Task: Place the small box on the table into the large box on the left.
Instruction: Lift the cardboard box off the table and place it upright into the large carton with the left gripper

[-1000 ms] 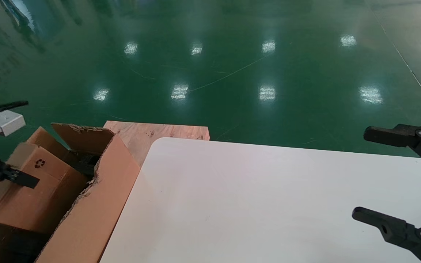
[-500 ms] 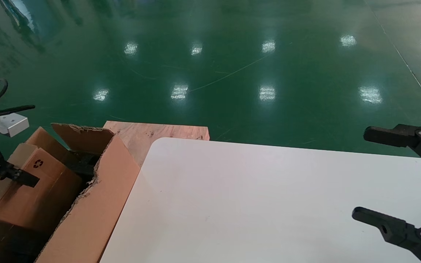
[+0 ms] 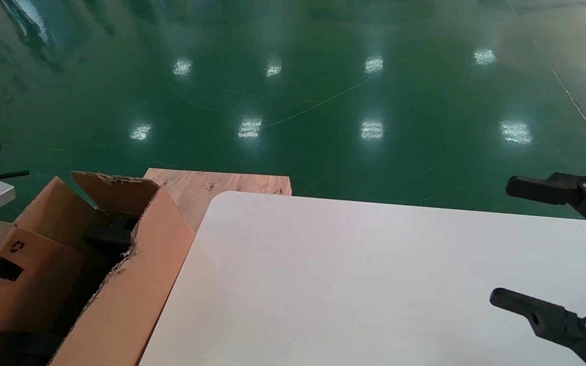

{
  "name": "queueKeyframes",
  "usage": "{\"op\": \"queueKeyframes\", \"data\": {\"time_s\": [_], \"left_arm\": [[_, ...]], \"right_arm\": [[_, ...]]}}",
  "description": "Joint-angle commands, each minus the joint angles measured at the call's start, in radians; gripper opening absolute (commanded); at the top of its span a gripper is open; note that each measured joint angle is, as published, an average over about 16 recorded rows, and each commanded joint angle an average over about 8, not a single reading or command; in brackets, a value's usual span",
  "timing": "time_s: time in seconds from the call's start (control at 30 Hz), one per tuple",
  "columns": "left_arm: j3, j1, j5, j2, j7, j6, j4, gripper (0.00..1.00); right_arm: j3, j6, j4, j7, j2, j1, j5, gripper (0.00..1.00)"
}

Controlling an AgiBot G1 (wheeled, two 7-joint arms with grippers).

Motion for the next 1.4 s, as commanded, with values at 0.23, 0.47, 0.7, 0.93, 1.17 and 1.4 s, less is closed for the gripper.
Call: {"op": "queueKeyframes", "data": {"time_s": [0.23, 0.47, 0.7, 0.93, 1.17, 1.4], "left_arm": [[0.011, 0.047, -0.009, 0.007, 0.013, -0.020, 0.052, 0.00], [0.019, 0.080, -0.024, 0.022, -0.010, -0.009, 0.099, 0.81], [0.020, 0.087, -0.030, 0.024, -0.014, -0.006, 0.109, 1.00], [0.021, 0.082, -0.026, 0.023, -0.011, -0.004, 0.102, 1.00], [0.021, 0.079, -0.023, 0.022, -0.010, -0.004, 0.098, 1.00], [0.020, 0.077, -0.021, 0.021, -0.009, -0.005, 0.096, 1.00]], "right_arm": [[0.000, 0.000, 0.000, 0.000, 0.000, 0.000, 0.000, 1.00], [0.000, 0.000, 0.000, 0.000, 0.000, 0.000, 0.000, 1.00], [0.000, 0.000, 0.000, 0.000, 0.000, 0.000, 0.000, 1.00], [0.000, 0.000, 0.000, 0.000, 0.000, 0.000, 0.000, 1.00], [0.000, 0.000, 0.000, 0.000, 0.000, 0.000, 0.000, 1.00], [0.000, 0.000, 0.000, 0.000, 0.000, 0.000, 0.000, 1.00]]}}
